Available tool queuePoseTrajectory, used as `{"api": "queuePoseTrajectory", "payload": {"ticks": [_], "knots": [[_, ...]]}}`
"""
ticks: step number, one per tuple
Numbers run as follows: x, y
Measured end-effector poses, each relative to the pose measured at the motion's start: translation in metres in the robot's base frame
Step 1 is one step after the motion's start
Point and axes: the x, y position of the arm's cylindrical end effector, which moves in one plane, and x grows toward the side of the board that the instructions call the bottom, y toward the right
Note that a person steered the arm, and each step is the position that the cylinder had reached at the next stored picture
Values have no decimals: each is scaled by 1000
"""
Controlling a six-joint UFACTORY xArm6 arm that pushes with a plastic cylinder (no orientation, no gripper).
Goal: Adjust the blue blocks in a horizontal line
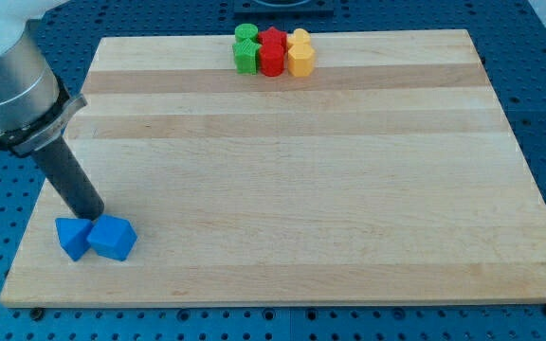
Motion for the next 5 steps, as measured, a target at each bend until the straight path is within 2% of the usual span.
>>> {"api": "queuePoseTrajectory", "payload": {"ticks": [5], "knots": [[8,32]]}}
